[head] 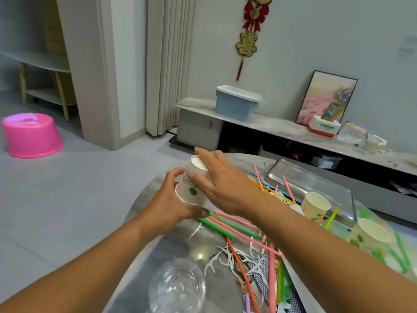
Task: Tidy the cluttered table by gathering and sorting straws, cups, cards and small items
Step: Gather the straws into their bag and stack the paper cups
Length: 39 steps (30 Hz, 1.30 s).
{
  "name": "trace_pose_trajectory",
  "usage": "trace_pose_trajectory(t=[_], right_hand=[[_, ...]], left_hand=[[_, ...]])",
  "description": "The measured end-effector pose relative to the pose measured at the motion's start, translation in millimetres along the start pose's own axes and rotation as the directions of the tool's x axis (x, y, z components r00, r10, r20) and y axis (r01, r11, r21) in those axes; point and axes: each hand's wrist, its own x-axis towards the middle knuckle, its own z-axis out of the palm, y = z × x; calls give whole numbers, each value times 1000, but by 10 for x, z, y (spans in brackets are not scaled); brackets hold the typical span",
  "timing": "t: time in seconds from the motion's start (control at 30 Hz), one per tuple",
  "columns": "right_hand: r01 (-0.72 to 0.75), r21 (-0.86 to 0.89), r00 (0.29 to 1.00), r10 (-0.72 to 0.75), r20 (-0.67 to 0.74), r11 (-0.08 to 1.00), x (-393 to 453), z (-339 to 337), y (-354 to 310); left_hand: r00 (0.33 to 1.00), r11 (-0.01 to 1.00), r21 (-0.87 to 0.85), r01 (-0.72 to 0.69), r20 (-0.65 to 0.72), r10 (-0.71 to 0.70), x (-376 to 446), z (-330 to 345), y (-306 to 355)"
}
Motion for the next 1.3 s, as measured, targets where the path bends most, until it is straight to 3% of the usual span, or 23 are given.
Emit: trace_pose_trajectory(t=[0.1, 0.2, 0.33, 0.4, 0.47, 0.57, 0.63, 0.8, 0.97, 1.13, 1.23, 1.3], right_hand=[[-72, 45, 997, 71, 14, 996, -139, -246, 133], [-164, 330, 985, 172, 3, 930, -382, -397, 376], [-267, 520, 892, 412, -184, 811, -810, -535, 855], [-409, 450, 798, 550, -246, 794, -1082, -584, 1191], [-582, 269, 715, 641, -280, 767, -1367, -634, 1548], [-776, 22, 585, 732, -348, 631, -1755, -817, 2034], [-827, -58, 546, 772, -325, 560, -1934, -960, 2338], [-863, -125, 504, 847, -171, 489, -2071, -1093, 2894], [-839, -120, 528, 848, 55, 530, -2036, -1059, 3203], [-796, -209, 593, 801, -83, 568, -1921, -1312, 3104], [-770, 17, 615, 749, -246, 637, -1808, -1558, 2859], [-639, 323, 617, 716, -327, 698, -1746, -1658, 2657]], left_hand=[[997, 990, -134, 39, 65, -30, 49, 274, 258], [996, 978, -195, 70, 74, -57, 62, 693, 406], [994, 965, -238, 112, 44, -104, 22, 1305, 476], [990, 954, -266, 136, 75, -120, -20, 1604, 502], [985, 950, -274, 152, 117, -124, -82, 1836, 524], [976, 937, -299, 181, 171, -134, -176, 2137, 558], [969, 931, -304, 203, 200, -146, -205, 2321, 567], [965, 933, -293, 211, 217, -150, -129, 2538, 603], [970, 958, -245, 153, 222, -98, 23, 2615, 618], [977, 968, -217, 127, 196, -85, 72, 2699, 612], [975, 965, -224, 139, 203, -93, 76, 2769, 617], [972, 964, -231, 134, 222, -82, 47, 2813, 654]])
